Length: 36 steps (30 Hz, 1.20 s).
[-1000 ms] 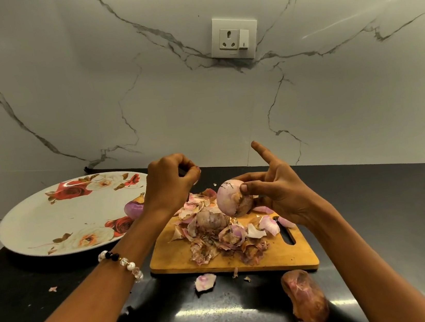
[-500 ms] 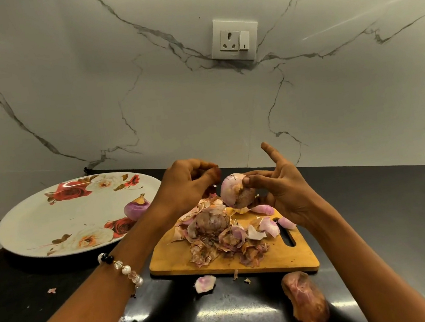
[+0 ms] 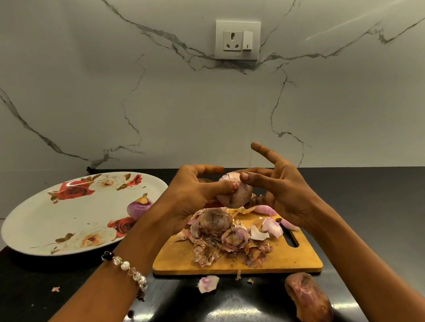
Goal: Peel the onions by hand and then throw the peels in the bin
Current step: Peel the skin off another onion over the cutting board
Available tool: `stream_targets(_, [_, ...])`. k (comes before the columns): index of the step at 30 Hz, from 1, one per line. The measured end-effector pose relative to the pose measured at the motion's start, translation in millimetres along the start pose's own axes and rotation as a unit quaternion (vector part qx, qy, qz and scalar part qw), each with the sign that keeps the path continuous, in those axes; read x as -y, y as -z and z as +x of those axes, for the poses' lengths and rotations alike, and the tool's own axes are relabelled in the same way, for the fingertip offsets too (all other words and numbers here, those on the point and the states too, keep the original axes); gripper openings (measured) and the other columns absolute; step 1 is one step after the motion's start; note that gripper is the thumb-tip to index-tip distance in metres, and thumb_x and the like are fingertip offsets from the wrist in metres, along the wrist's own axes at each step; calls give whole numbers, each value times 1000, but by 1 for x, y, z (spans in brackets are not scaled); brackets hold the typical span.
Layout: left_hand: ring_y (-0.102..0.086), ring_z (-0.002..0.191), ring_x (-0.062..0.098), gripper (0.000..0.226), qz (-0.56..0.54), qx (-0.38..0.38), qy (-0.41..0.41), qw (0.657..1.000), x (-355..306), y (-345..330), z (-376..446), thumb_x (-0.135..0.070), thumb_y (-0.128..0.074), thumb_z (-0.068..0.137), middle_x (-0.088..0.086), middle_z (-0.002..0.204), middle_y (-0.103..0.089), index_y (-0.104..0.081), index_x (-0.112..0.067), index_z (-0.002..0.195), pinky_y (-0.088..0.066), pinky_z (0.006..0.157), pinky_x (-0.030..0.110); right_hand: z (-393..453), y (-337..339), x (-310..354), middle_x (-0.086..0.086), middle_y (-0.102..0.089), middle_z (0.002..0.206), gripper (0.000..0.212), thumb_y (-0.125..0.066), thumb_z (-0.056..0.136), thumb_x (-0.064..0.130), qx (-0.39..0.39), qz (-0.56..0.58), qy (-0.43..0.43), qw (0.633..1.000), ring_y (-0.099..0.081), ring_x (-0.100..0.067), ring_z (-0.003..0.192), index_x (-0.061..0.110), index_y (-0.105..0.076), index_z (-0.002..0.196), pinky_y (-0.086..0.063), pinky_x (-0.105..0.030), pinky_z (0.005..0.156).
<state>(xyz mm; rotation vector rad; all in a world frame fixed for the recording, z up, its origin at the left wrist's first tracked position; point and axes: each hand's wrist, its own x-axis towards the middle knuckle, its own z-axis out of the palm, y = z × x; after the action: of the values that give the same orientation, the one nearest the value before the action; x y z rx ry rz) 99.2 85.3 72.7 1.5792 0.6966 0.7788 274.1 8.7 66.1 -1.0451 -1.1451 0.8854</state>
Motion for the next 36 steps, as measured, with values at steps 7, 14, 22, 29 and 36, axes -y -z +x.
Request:
stream_targets(7, [-71, 88, 30, 33, -153, 1, 68, 986, 0, 2, -1, -11, -72, 78, 19, 102, -69, -65, 1, 107, -60, 71, 35, -2, 5, 1, -9, -63, 121, 58, -70, 77, 24, -13, -116, 91, 989, -65, -24, 109, 18, -54, 133, -60, -37, 72])
stream_targets(14, [-69, 89, 32, 34, -236, -34, 100, 966, -2, 0, -1, -11, -72, 77, 24, 98, -68, -63, 6, 105, -60, 74, 38, -2, -4, 0, 6, -61, 113, 30, -73, 75, 32, -28, -289, 228, 929, -62, -11, 99, 27, -67, 104, -58, -31, 63])
stream_targets(22, [-67, 93, 31, 35, -286, -60, 92, 952, 2, -6, 1, -6, -73, 75, 24, 105, -66, -64, 8, 105, -60, 72, 38, -1, -12, -10, 1, -63, 110, 50, -78, 78, 22, -65, -407, 308, 858, -62, -9, 93, 10, -61, 124, -55, -17, 69])
stream_targets(29, [-71, 89, 29, 51, -239, -49, 54, 968, 6, -9, 1, -11, -76, 61, 18, 100, -71, -65, 3, 109, -60, 71, 35, -2, -17, -11, -7, -67, 110, 71, -79, 80, 15, -79, -410, 283, 864, -67, -13, 88, 6, -43, 141, -53, -11, 80])
stream_targets(36, [-72, 85, 26, 37, -209, -53, 53, 975, 10, -10, 0, -8, -77, 66, 14, 98, -71, -67, -2, 101, -60, 66, 32, -1, -18, -15, 3, -62, 102, 80, -79, 78, 11, -74, -424, 281, 858, -62, -4, 83, 8, -36, 145, -49, -5, 79])
